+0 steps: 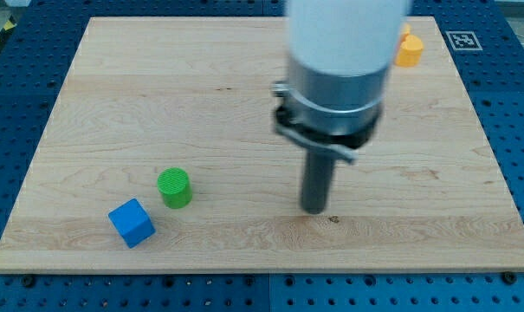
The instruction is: Separate the blue triangle from the red circle
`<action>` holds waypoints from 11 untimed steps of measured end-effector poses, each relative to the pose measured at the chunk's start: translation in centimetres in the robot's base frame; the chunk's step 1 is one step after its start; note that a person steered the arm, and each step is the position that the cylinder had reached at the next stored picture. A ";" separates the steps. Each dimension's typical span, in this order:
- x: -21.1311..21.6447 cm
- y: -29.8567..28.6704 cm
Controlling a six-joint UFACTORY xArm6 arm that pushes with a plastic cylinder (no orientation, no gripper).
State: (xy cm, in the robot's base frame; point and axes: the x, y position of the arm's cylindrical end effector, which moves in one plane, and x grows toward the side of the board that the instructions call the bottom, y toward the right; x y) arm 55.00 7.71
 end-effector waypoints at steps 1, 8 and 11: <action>-2.9 3.2; -9.9 -5.8; -20.5 -10.2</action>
